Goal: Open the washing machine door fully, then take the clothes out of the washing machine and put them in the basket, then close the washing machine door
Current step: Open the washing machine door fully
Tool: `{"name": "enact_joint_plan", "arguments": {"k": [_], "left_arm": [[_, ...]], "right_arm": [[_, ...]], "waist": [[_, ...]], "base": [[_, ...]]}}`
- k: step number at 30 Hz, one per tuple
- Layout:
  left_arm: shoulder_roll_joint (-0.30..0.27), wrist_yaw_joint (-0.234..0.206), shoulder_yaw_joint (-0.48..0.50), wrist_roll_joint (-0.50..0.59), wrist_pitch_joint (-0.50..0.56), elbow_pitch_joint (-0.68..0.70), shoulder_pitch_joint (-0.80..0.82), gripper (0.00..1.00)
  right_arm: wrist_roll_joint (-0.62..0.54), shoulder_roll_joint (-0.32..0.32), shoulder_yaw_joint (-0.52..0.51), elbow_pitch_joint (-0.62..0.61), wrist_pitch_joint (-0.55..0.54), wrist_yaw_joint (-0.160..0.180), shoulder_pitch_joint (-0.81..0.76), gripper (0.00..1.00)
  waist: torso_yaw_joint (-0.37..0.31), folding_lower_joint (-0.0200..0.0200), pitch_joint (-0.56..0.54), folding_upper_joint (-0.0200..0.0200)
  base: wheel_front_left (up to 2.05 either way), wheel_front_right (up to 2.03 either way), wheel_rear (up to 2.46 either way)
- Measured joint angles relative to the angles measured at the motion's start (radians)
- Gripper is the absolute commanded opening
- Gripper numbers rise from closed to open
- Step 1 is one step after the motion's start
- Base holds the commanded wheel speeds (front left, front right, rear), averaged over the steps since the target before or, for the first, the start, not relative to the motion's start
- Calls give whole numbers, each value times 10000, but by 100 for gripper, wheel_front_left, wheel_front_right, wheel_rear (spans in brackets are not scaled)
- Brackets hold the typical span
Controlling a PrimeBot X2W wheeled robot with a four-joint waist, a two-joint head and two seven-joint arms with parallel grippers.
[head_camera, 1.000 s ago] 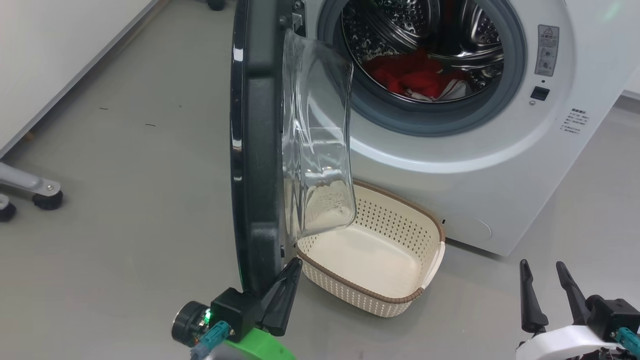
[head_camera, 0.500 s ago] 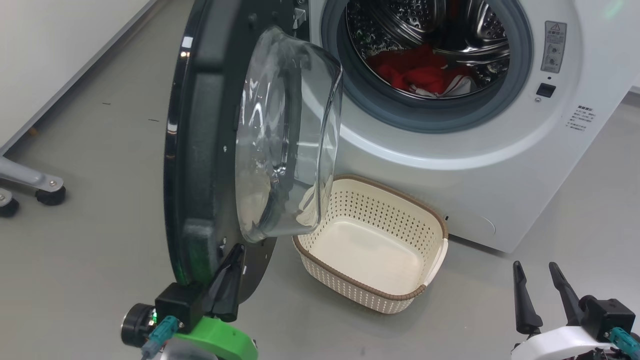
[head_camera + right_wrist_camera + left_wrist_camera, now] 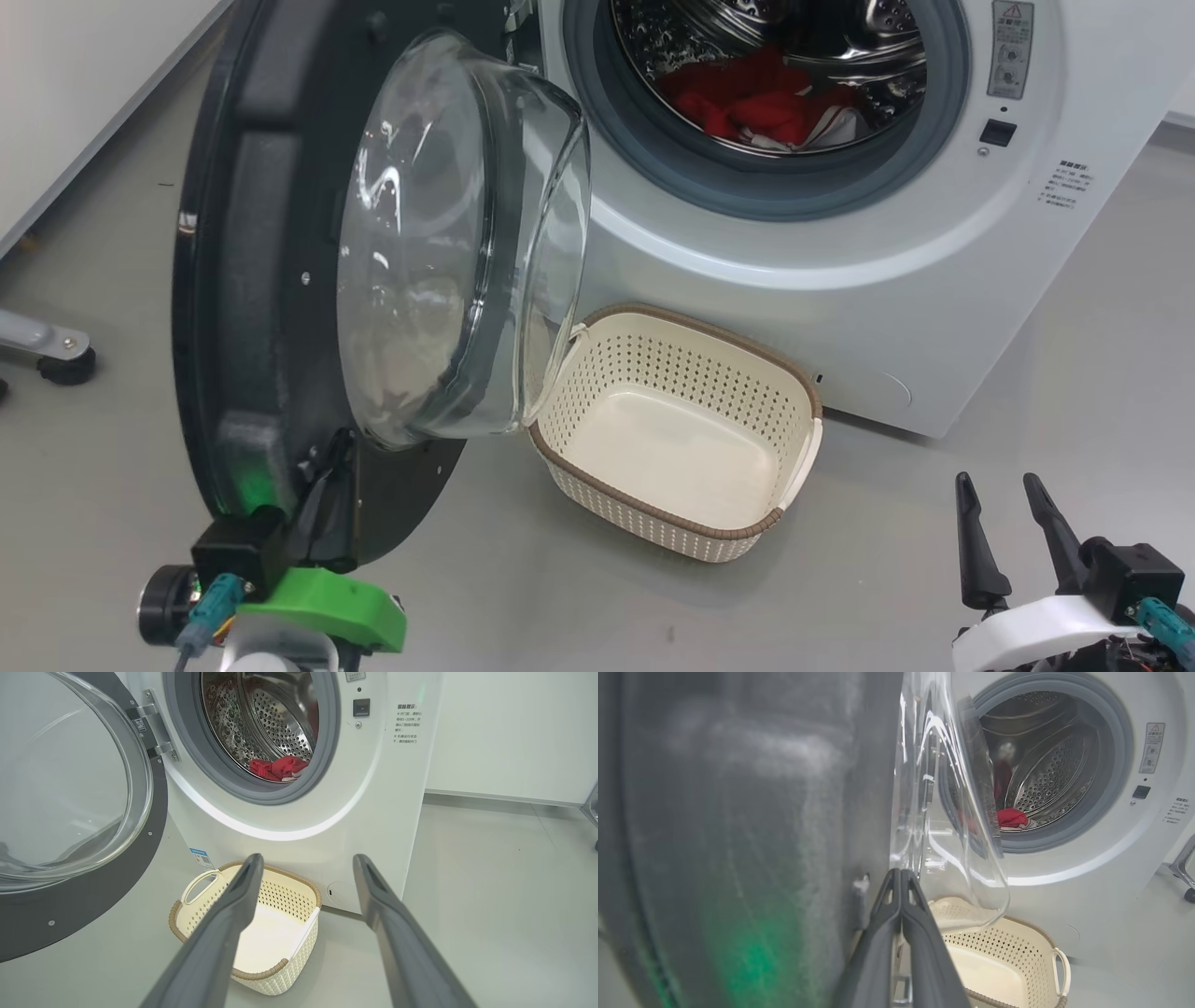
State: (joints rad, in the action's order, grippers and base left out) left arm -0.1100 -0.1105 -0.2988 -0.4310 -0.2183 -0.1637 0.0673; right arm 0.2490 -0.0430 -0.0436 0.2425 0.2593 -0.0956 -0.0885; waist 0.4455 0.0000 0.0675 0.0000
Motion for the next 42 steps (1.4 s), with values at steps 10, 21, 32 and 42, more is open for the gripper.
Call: {"name": "enact_joint_plan", "arguments": {"k": [10, 21, 32, 42], "left_arm": [[54, -2, 1434, -4, -121, -380, 326, 0], [161, -4, 2853, -4, -219, -953, 705, 0], [267, -6, 3873, -2, -305, -1542, 1216, 0], [173, -35, 4880, 0, -309, -2105, 1602, 0]], "right_arm": [[-278, -244, -84, -305, 0, -2, 277, 100], [-619, -548, -184, -700, 0, -6, 552, 100], [-669, -642, -226, -978, 0, -81, 634, 100], [-669, -612, -209, -976, 0, -90, 633, 100]], "waist": [[-191, 0, 442, 0], [-352, 0, 780, 0], [-514, 0, 998, 0], [-600, 0, 1001, 0]], "base": [[0, 0, 0], [0, 0, 0], [0, 0, 0], [0, 0, 0]]}}
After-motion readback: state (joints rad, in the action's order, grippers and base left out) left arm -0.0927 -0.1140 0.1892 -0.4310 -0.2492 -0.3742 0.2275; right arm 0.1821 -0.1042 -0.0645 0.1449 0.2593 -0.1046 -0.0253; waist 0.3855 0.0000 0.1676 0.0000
